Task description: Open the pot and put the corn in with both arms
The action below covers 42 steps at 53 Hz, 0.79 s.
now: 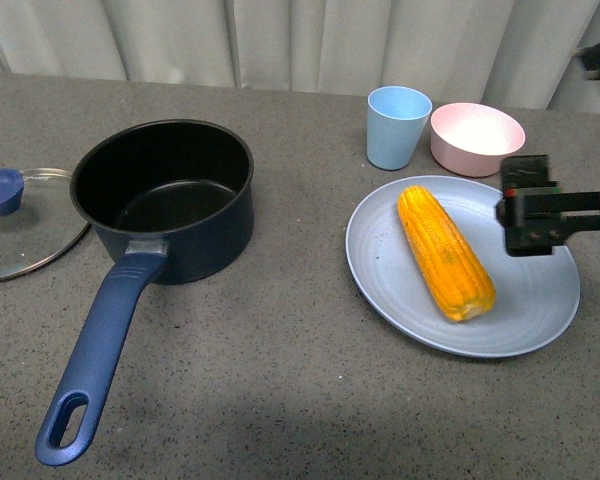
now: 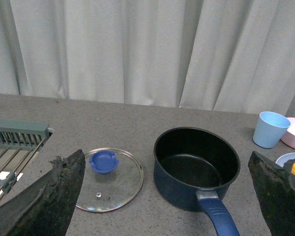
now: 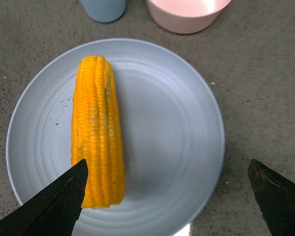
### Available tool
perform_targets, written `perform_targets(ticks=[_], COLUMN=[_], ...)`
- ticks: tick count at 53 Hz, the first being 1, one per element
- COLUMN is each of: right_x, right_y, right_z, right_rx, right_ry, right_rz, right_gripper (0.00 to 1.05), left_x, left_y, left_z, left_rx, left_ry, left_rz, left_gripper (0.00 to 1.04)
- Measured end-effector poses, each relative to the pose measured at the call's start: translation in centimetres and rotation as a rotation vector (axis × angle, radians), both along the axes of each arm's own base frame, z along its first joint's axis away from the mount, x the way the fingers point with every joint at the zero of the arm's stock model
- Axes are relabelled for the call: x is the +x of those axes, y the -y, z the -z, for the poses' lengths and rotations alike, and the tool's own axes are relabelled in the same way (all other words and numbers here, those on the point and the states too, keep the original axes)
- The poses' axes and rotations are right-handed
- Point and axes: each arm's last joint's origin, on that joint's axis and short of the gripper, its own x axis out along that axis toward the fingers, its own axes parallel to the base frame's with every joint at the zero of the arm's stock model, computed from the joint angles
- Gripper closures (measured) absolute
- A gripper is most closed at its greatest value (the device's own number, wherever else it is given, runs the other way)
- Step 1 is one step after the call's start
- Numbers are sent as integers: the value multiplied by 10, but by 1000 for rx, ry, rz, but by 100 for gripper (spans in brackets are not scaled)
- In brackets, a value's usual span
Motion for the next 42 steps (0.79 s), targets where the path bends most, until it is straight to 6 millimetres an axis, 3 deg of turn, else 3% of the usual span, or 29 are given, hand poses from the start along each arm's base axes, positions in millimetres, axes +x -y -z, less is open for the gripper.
perform_targets(ticks=[14, 30, 32, 42], right_x=[31, 42, 43, 48], right_y=[-36, -45, -46, -47], right_z=[28, 49, 50, 51], right_rx=[2, -11, -11, -5], right_ry=[-132, -197, -200, -221], right_rz=[-37, -19, -17, -8], right_gripper=[9, 9, 12, 45], left_x=[0, 0, 0, 0], left_y=[0, 0, 0, 0], left_z=[0, 0, 0, 0], left_rx=[0, 0, 0, 0], left_ry=[0, 0, 0, 0], left_rz=[0, 0, 0, 0], left_gripper=[6, 6, 6, 6])
